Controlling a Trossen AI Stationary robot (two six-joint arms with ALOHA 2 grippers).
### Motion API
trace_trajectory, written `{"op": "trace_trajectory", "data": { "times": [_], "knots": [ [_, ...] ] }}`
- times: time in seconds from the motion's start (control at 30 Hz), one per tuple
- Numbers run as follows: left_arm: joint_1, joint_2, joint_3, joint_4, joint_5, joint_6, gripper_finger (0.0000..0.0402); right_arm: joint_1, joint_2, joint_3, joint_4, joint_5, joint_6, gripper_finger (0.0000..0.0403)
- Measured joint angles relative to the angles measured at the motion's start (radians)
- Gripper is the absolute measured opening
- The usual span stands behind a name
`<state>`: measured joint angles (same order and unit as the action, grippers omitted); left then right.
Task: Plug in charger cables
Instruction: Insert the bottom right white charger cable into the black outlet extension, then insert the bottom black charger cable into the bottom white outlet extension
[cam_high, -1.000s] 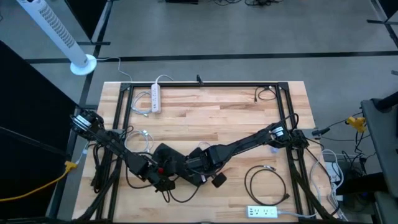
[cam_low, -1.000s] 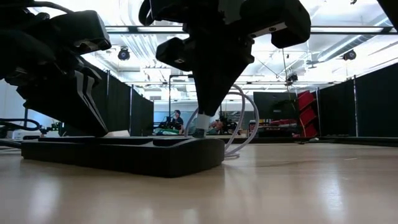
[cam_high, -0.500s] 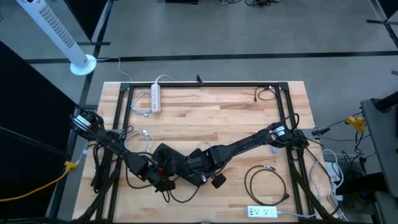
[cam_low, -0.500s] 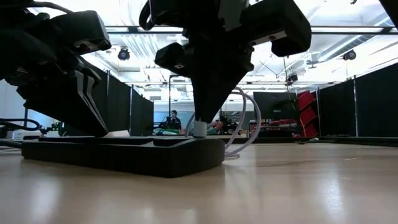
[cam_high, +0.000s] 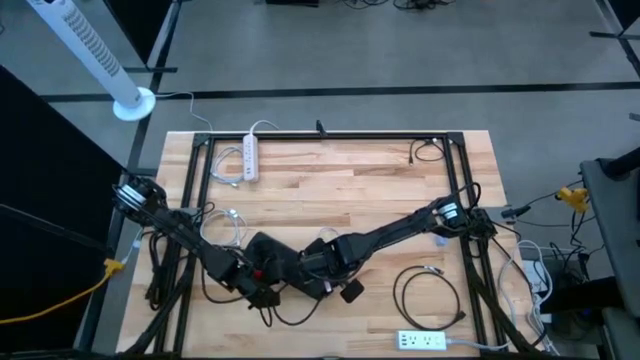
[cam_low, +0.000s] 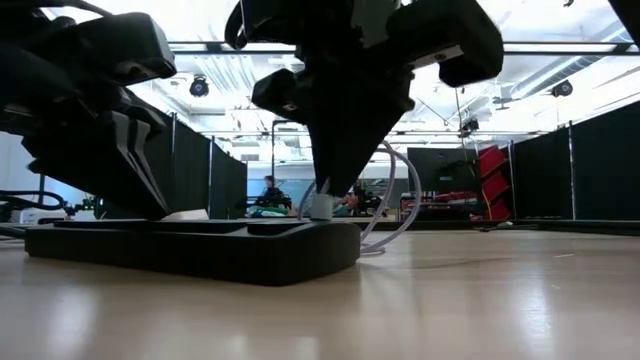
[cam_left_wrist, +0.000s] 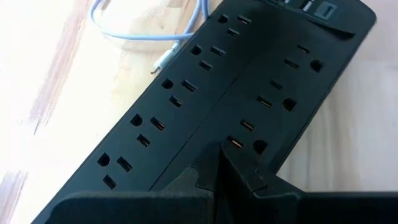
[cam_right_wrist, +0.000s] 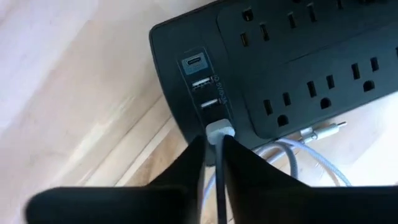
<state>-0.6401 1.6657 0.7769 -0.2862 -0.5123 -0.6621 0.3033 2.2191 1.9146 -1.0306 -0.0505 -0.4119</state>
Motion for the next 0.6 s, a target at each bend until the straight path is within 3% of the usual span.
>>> {"op": "trace_trajectory", "data": {
  "times": [0.33, 0.6],
  "knots": [
    [-0.022, -0.075, -0.002, -0.063, 0.197, -0.004, 0.0000, 0.020, -0.052, 0.163, -0.114, -0.005, 0.158, 0.0156],
    [-0.080, -0.124, -0.001, -0.150, 0.377, -0.170, 0.0000, 0.026, -0.094, 0.190, -0.175, -0.002, 0.220, 0.0180]
  ]
}}
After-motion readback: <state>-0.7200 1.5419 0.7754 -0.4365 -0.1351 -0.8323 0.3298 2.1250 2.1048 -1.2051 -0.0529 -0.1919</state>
